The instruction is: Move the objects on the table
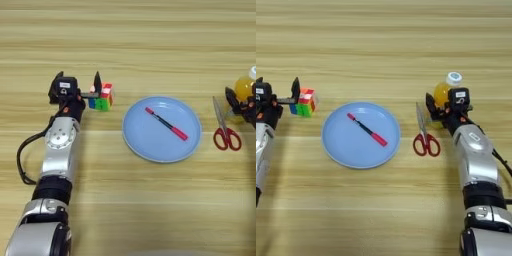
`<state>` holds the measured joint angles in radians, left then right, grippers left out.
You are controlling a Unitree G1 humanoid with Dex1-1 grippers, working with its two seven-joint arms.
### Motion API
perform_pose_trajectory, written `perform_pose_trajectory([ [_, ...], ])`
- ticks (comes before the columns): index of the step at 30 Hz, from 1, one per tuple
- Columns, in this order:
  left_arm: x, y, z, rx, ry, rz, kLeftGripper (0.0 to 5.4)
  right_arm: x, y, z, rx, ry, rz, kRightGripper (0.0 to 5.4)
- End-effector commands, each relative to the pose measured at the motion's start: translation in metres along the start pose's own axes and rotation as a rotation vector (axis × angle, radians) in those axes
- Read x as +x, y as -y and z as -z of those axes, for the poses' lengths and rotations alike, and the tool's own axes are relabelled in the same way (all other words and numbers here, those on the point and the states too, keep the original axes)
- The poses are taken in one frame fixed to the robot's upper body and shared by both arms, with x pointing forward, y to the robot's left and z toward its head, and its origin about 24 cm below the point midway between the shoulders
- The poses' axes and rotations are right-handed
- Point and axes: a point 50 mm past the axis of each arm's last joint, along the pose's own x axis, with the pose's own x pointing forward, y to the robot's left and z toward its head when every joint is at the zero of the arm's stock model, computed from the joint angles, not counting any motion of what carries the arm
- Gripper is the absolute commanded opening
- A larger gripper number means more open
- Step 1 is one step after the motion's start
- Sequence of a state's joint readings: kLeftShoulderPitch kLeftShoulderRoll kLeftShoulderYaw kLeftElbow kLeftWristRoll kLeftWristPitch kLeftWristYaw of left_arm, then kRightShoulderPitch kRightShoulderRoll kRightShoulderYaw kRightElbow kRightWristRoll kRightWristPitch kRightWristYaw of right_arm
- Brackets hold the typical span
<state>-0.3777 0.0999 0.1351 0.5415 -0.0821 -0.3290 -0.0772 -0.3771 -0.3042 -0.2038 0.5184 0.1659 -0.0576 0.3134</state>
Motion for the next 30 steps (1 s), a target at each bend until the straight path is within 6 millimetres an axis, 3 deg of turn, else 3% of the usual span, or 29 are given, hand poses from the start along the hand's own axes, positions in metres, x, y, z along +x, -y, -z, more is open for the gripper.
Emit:
perform_pose_trajectory([
  [1, 0.003, -0.001, -0.002, 0.012, 0.001, 0.003, 5.40, 0.003, 0.001, -0.003, -0.018, 0.011, -0.001, 3.41],
  [4, 0.003, -0.002, -0.002, 0.013, 0.001, 0.002, 5.40, 0.003, 0.001, -0.002, -0.024, 0.012, -0.002, 3.41],
  [5, 0.003, -0.001, -0.002, 0.013, 0.001, 0.003, 5.40, 0.003, 0.000, -0.002, -0.027, 0.013, -0.004, 3.70],
  [20, 0.002, -0.001, -0.002, 0.014, 0.003, 0.003, 5.40, 0.002, -0.001, -0.015, -0.042, 0.076, -0.009, 5.32],
  [30, 0.003, 0.000, -0.002, 0.016, 0.001, 0.005, 5.40, 0.001, -0.001, -0.046, -0.081, 0.190, -0.003, 5.37],
])
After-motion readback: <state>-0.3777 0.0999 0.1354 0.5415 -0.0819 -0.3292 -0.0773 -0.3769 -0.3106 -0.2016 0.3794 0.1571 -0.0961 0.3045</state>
